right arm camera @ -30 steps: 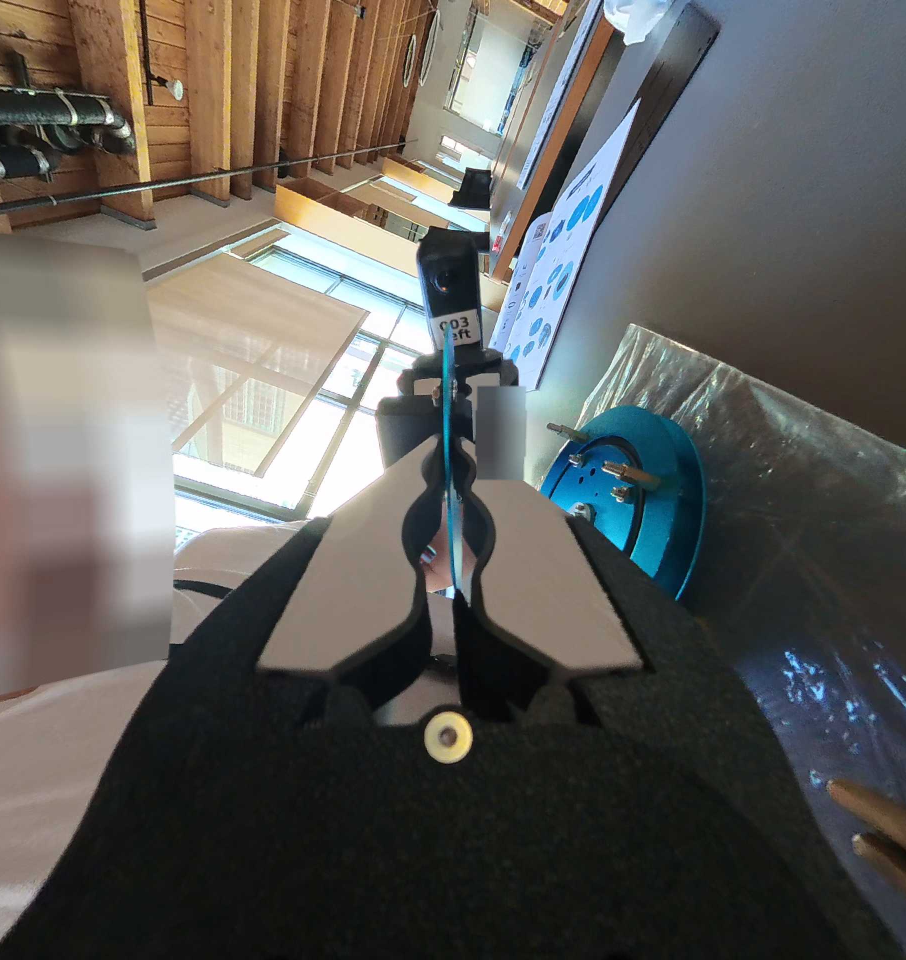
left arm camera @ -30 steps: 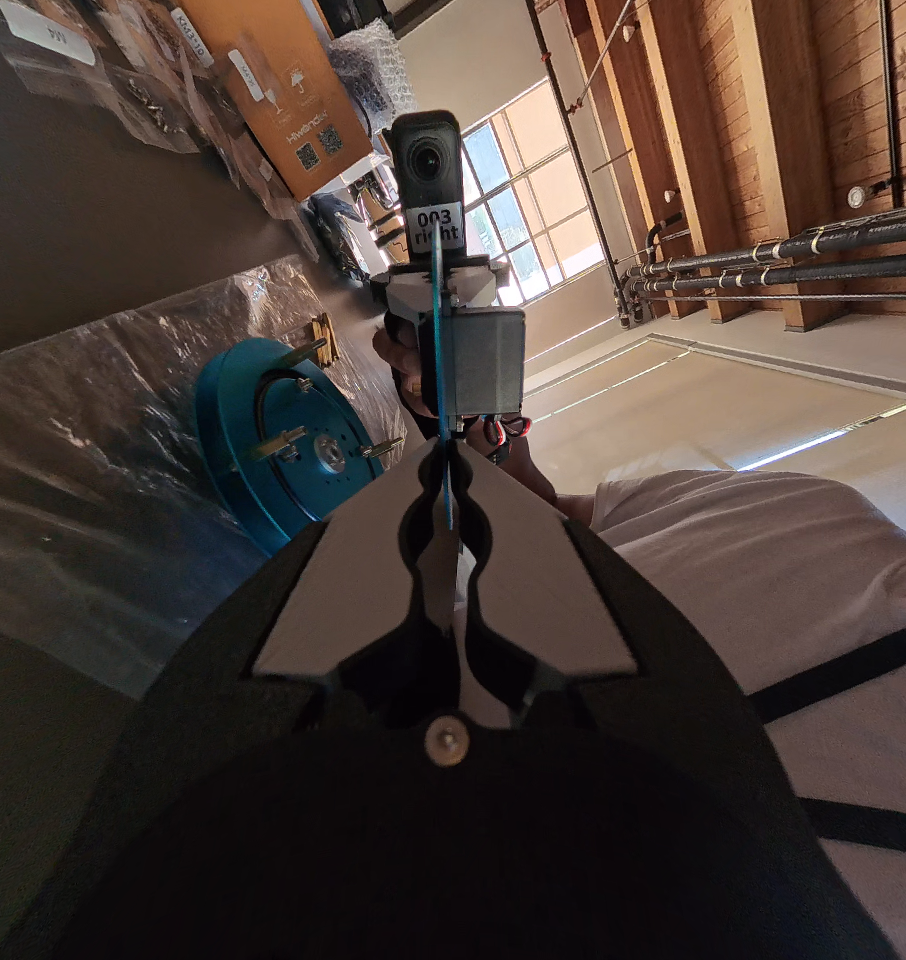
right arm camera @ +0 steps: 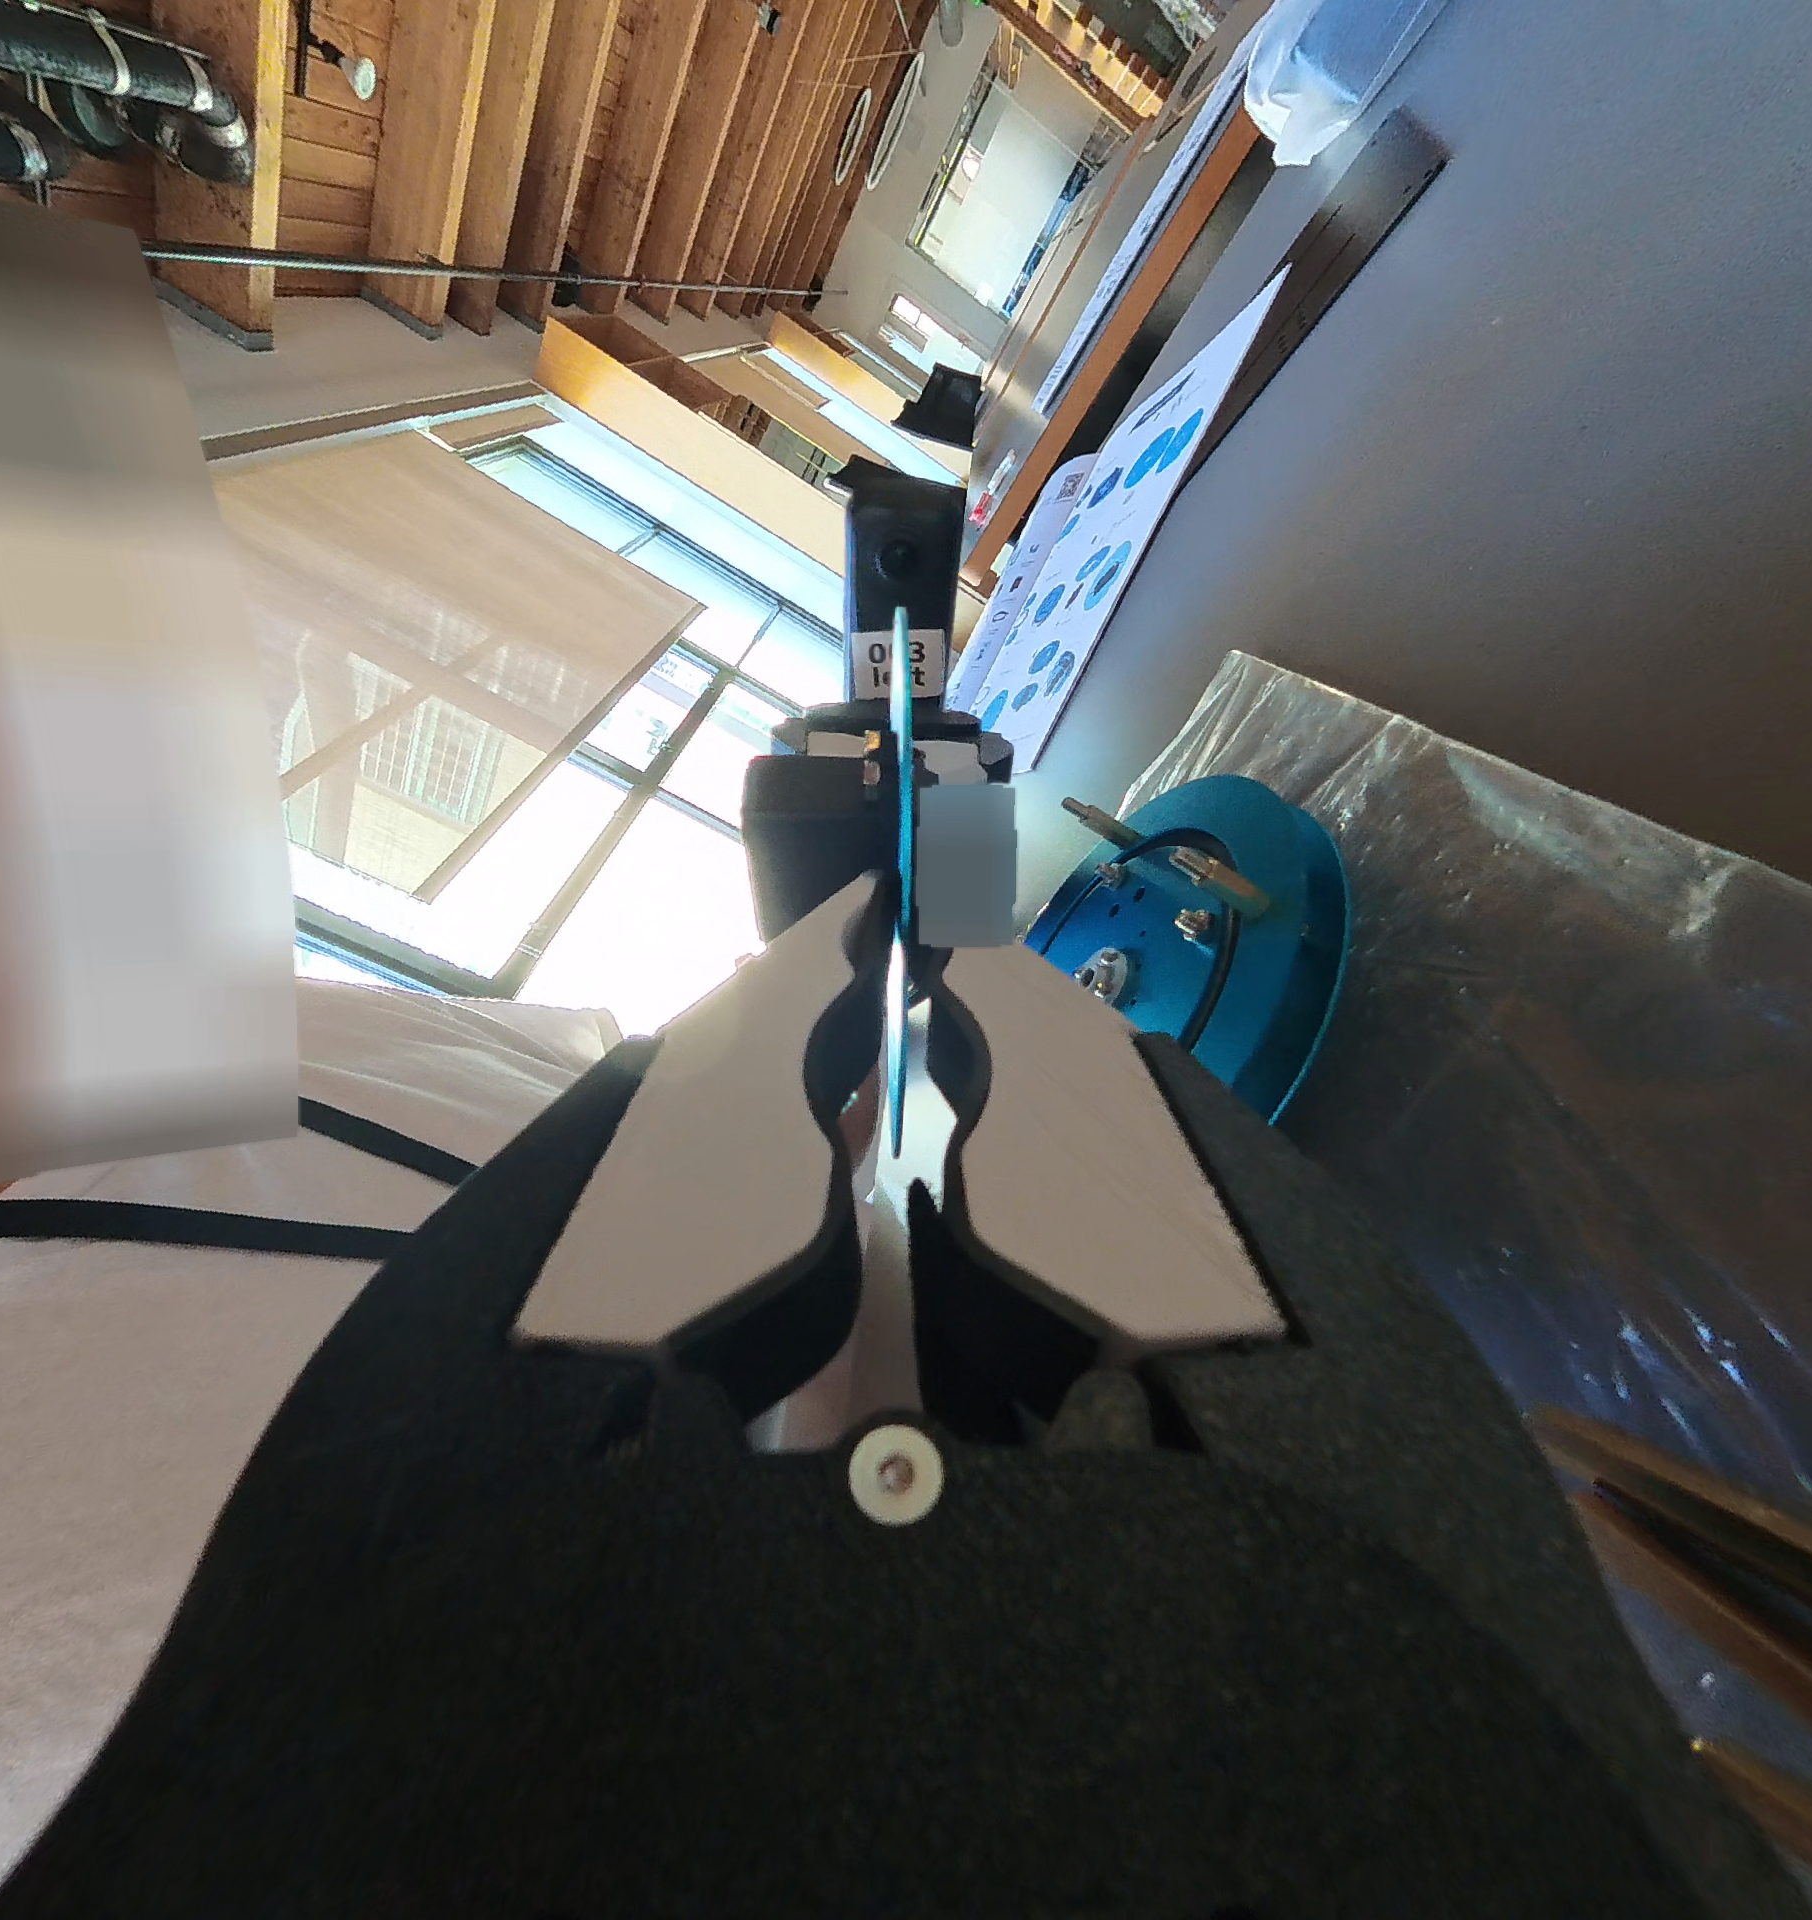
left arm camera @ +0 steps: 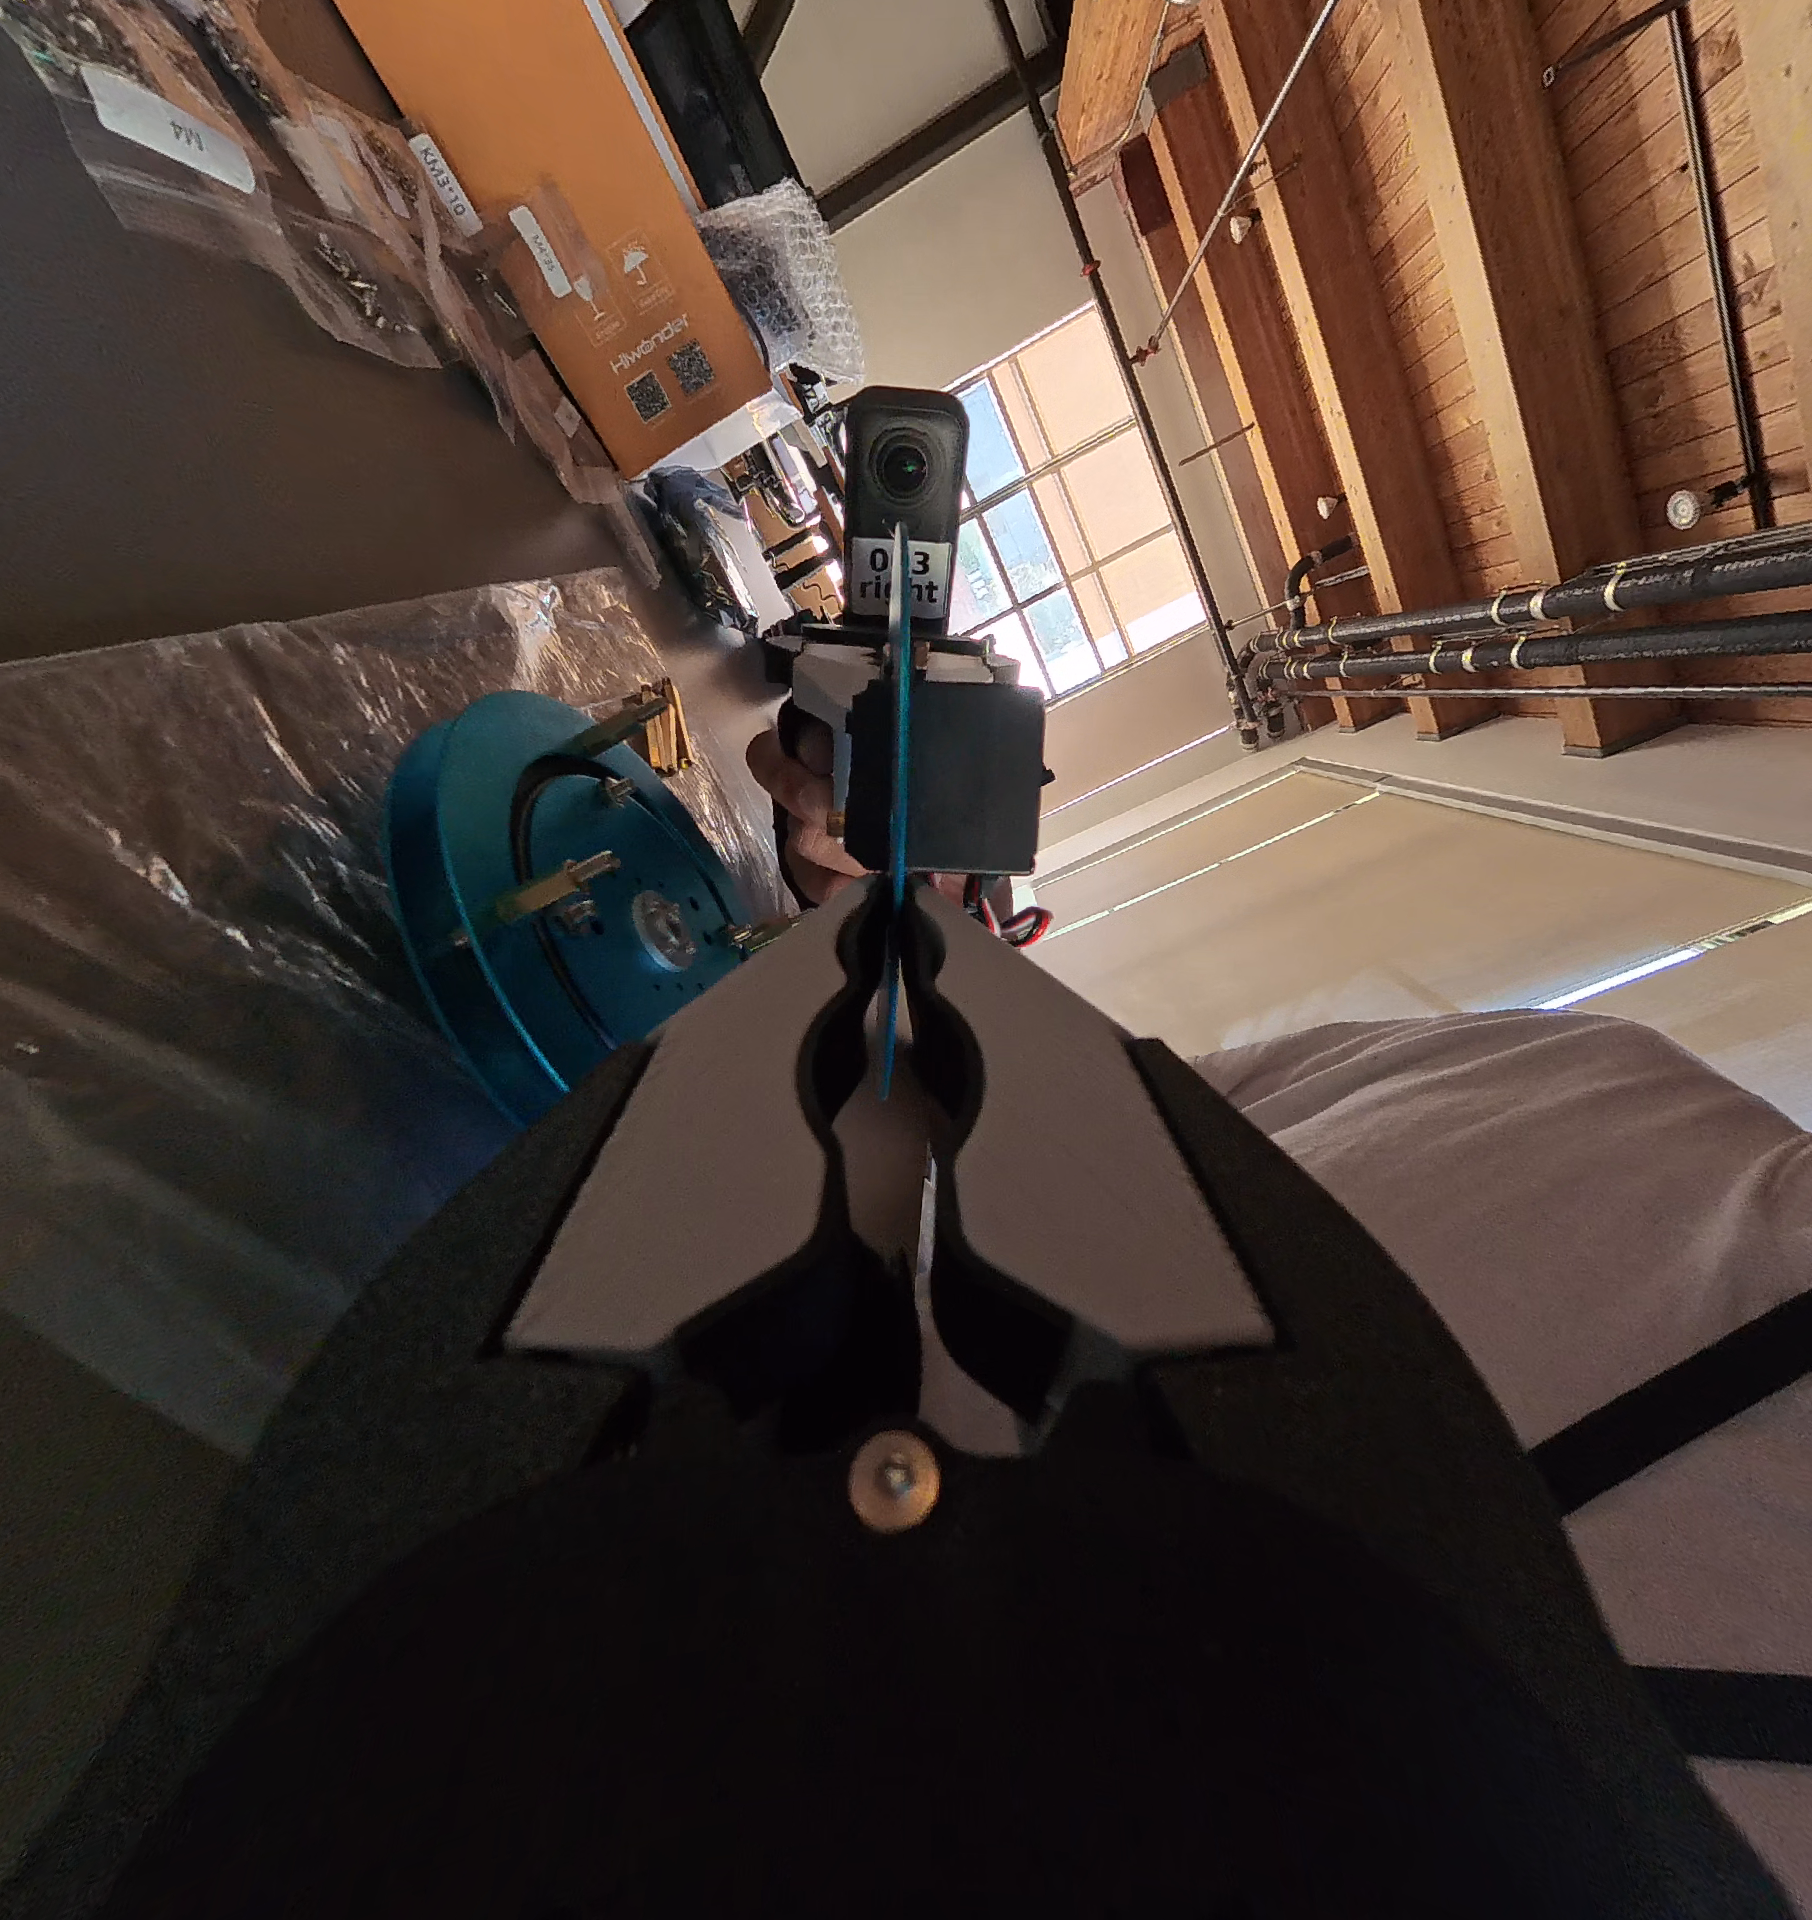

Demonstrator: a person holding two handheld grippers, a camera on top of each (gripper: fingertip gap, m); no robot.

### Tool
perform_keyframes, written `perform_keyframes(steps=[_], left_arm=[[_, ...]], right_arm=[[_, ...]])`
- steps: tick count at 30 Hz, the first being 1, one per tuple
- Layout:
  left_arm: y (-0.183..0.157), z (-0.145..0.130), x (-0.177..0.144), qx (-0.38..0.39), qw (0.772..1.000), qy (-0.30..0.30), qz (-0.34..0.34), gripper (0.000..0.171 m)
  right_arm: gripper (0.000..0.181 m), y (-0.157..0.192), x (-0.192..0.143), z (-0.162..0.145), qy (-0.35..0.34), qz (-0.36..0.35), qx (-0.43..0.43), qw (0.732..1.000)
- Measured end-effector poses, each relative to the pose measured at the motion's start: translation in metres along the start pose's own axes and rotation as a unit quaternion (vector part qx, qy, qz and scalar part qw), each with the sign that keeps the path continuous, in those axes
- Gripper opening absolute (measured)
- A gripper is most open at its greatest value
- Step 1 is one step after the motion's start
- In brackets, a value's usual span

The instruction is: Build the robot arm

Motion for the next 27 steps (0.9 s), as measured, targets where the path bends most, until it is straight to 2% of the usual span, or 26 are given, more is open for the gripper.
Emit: perform_keyframes(steps=[17,24,27], left_arm=[[0.0,0.0,0.002,-0.001,1.0,0.002,-0.013,0.0],[-0.008,-0.006,-0.002,0.008,1.0,0.009,-0.009,0.0],[-0.01,-0.007,-0.006,0.017,1.0,0.006,0.008,0.007]], right_arm=[[0.0,0.0,-0.001,0.001,-0.008,0.018,0.005,1.0],[0.0,-0.002,0.002,-0.006,0.001,0.049,0.058,0.997],[0.0,-0.001,0.002,-0.011,-0.006,0.047,0.096,0.994]])
Point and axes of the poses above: each gripper's, where its closed fingertips meet, x out along the fingers, z out of its top, y = z × x across the jaws, the point moved 10 cm from there along -x, back along the fingers, and after that the axes turned 4 degrees about x, right-handed, at the moved point
